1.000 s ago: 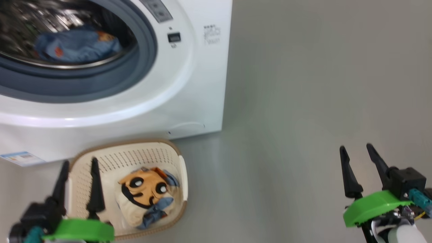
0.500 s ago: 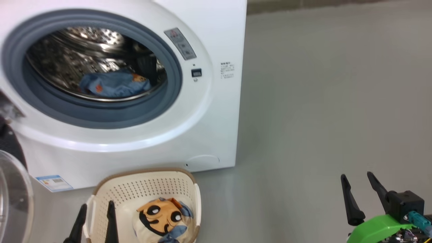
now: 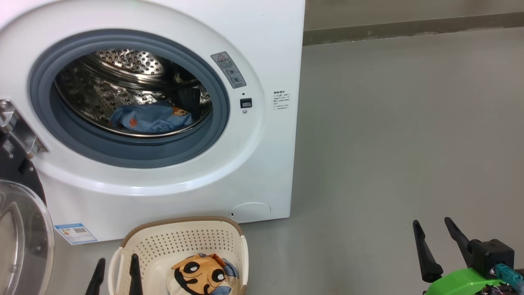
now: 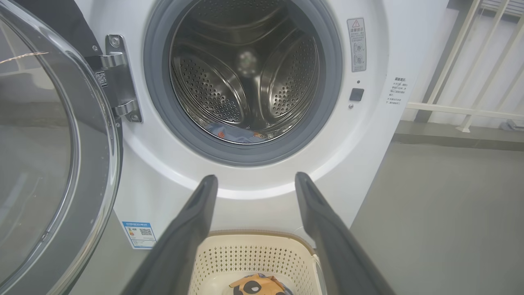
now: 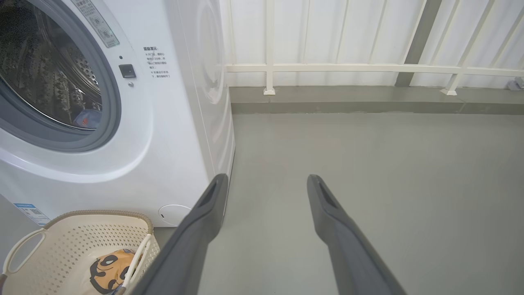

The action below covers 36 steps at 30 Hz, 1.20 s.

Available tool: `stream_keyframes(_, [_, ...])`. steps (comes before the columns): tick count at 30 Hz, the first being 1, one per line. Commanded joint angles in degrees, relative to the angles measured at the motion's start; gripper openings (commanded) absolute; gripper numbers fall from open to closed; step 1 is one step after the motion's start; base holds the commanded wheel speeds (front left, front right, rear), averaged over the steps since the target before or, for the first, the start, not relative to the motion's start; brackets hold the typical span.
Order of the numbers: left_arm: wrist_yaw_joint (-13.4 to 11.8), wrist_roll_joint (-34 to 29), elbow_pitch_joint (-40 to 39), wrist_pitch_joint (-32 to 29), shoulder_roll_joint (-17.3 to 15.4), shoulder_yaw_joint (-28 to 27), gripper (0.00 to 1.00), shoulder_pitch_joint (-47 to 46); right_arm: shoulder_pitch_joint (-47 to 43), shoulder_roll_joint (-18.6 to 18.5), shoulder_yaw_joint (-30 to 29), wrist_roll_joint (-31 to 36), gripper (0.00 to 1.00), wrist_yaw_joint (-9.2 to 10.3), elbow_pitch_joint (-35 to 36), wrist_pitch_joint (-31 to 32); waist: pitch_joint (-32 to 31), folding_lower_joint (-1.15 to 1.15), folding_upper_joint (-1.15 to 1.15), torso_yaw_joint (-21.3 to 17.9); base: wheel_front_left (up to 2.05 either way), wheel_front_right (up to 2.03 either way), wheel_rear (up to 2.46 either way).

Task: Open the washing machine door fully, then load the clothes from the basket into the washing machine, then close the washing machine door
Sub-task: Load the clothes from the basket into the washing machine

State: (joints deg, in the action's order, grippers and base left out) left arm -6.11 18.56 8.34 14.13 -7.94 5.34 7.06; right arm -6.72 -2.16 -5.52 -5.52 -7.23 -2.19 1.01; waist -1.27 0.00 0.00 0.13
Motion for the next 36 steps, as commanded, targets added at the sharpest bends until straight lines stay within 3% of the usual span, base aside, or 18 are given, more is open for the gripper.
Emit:
stream_keyframes(1, [-0.5, 0.1, -1.9, 0.1, -0.5, -1.7, 1.00, -1.1, 1.0, -0.7, 1.3, 0.0, 1.00, -0.25, 1.8, 0.0, -0.1, 0.00, 0.00, 0.0, 0.00, 0.00, 0.00])
stream_keyframes(25, [-1.3, 0.0, -0.5, -0.4, -1.1, -0.3, 1.00, -2.2, 1.6, -0.7, 1.9, -0.4, 1.00, -0.25, 1.8, -0.1, 0.9, 0.00, 0.00, 0.2, 0.00, 0.00, 0.00])
stream_keyframes(30, [-0.4, 0.7, 2.0, -1.1, -0.7, 0.5, 1.00, -4.7, 2.4, -0.7, 2.2, -0.7, 1.00, -0.25, 2.7, 0.0, 3.9, 0.00, 0.00, -0.1, 0.00, 0.00, 0.00])
stream_keyframes(36, [2.6, 2.8, 9.7, -2.1, 0.5, 1.9, 1.00, -11.9, 5.0, -0.7, 2.4, -0.4, 1.00, -0.25, 3.7, -0.3, 10.1, 0.00, 0.00, -0.6, 0.00, 0.00, 0.00])
